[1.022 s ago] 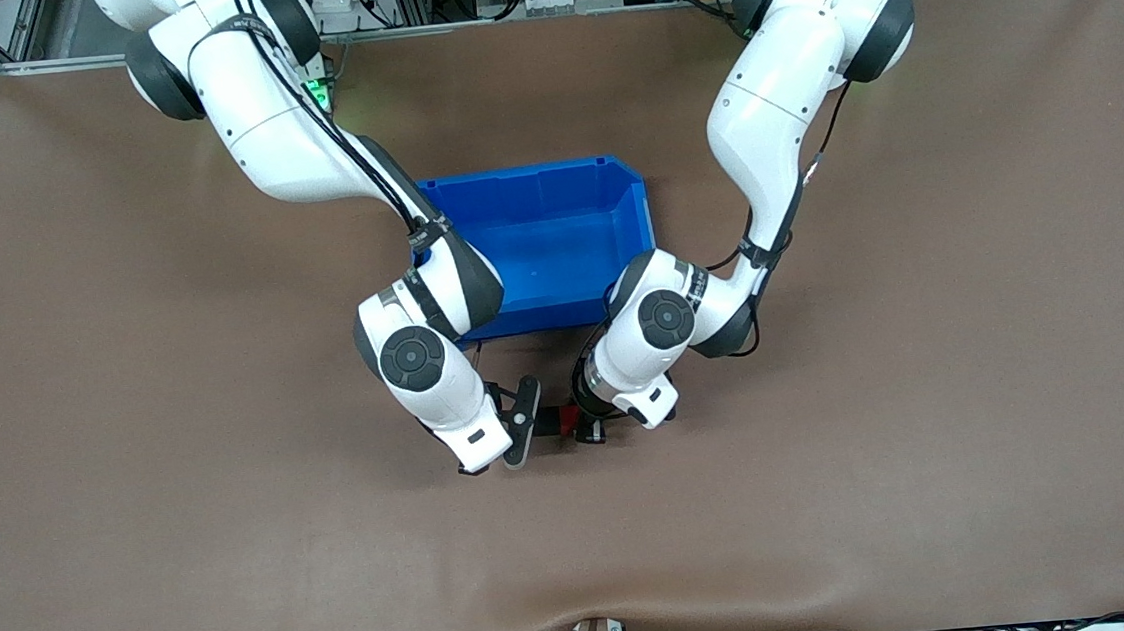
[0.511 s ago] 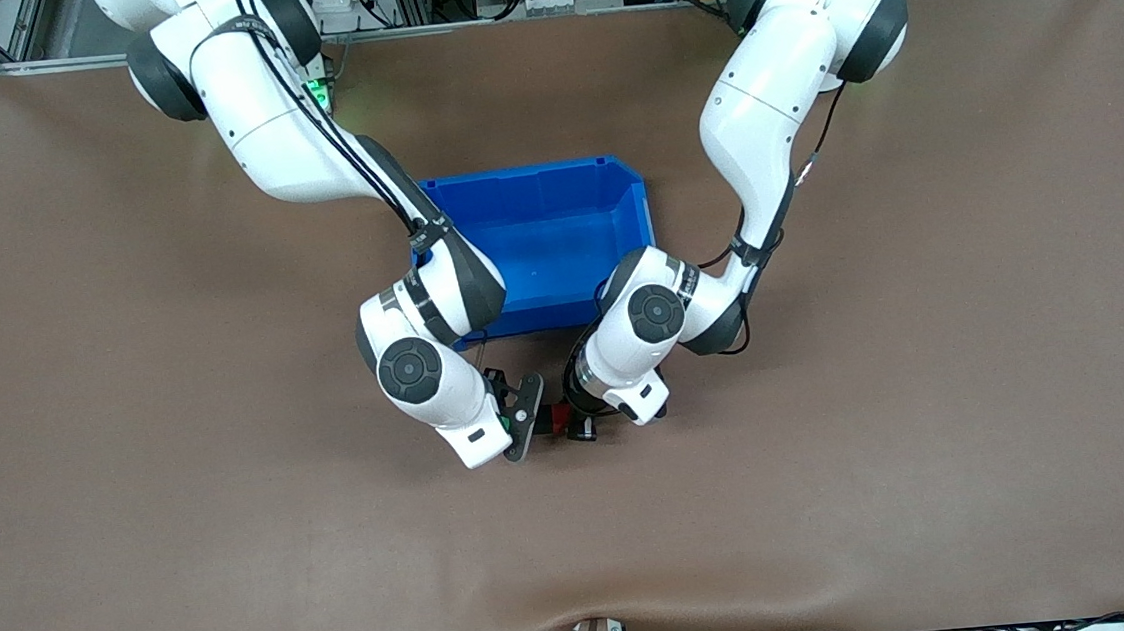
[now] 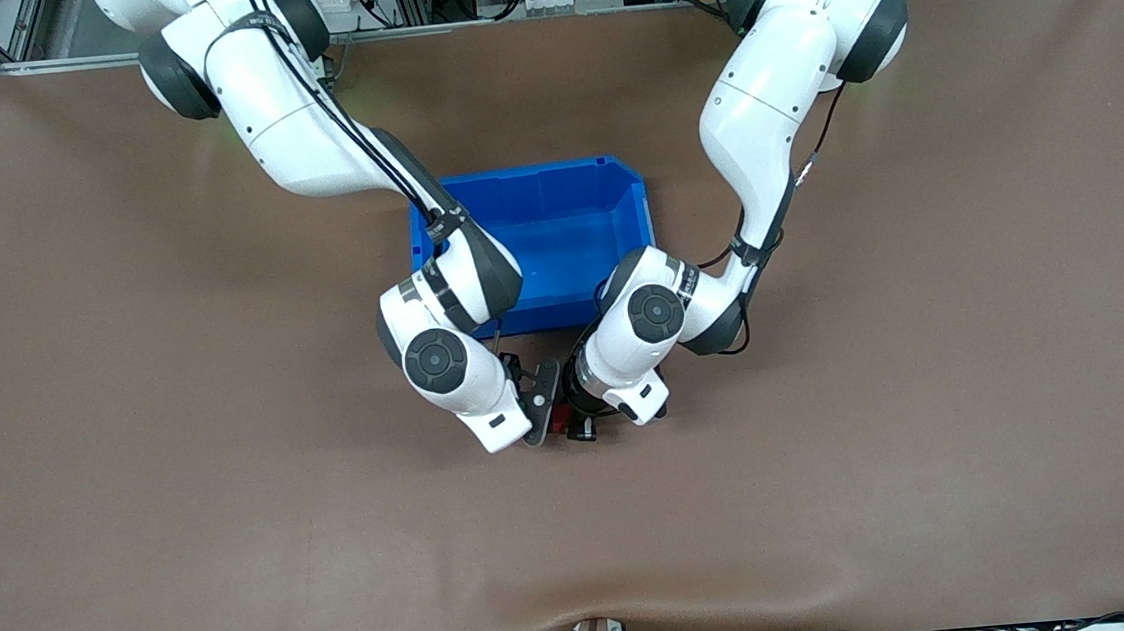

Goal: Attach green and red cubes to black cube
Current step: 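Push the green cube against the black cube with the right gripper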

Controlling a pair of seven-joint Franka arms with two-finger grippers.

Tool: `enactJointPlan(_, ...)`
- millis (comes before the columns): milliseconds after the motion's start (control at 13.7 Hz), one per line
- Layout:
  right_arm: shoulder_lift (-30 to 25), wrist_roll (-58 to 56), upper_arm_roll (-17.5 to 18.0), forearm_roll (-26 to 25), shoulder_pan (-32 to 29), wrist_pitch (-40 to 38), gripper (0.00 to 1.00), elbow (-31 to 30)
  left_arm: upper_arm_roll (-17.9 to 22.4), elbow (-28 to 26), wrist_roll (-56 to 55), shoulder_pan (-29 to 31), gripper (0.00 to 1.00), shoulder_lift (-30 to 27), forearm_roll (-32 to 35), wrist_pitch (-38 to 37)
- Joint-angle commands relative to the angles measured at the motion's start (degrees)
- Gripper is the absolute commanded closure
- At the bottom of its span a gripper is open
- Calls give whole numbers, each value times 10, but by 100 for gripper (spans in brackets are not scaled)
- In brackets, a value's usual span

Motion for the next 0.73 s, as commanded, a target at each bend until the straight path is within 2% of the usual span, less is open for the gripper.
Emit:
enactJointPlan(0, 13, 7, -6, 3, 4, 15, 100, 11, 2, 23, -14, -14, 100, 36, -10, 7)
enactJointPlan(657, 21, 7, -7, -6, 5, 45, 100, 17, 2, 23, -16, -15, 100, 36, -10, 20)
